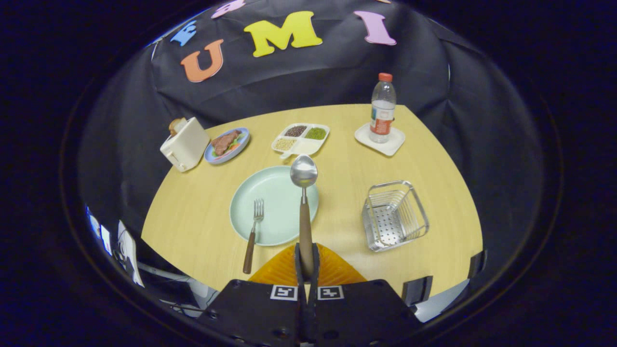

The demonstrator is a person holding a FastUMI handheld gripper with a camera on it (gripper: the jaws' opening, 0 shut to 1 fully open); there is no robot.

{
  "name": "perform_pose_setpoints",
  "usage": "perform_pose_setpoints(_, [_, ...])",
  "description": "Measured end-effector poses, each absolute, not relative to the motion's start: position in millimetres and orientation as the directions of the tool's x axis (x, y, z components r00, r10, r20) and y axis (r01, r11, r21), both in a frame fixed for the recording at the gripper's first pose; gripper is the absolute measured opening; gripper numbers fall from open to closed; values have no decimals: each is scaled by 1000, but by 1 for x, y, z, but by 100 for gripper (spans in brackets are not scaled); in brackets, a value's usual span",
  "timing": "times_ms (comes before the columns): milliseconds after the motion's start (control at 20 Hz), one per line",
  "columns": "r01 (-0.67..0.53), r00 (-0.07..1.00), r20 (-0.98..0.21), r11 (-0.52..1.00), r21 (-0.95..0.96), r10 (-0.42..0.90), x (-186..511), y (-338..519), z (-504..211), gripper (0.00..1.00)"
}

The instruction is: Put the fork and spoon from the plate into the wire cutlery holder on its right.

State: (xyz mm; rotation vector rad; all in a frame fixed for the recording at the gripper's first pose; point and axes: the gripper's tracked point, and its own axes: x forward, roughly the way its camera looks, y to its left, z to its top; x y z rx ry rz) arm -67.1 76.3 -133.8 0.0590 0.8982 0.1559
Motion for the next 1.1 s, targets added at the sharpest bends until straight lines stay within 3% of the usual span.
perform_pose_setpoints(350, [-8,612,-782,989,145,119,-97,23,-116,0])
perform_pose_setpoints(550, [-49,578,-815,999,19,44,-114,-16,-112,0])
perform_pose_setpoints(800, [-57,467,-878,994,89,105,-128,-28,-124,0])
perform_pose_setpoints(1100, [-9,443,-894,997,73,69,-115,-38,-113,0])
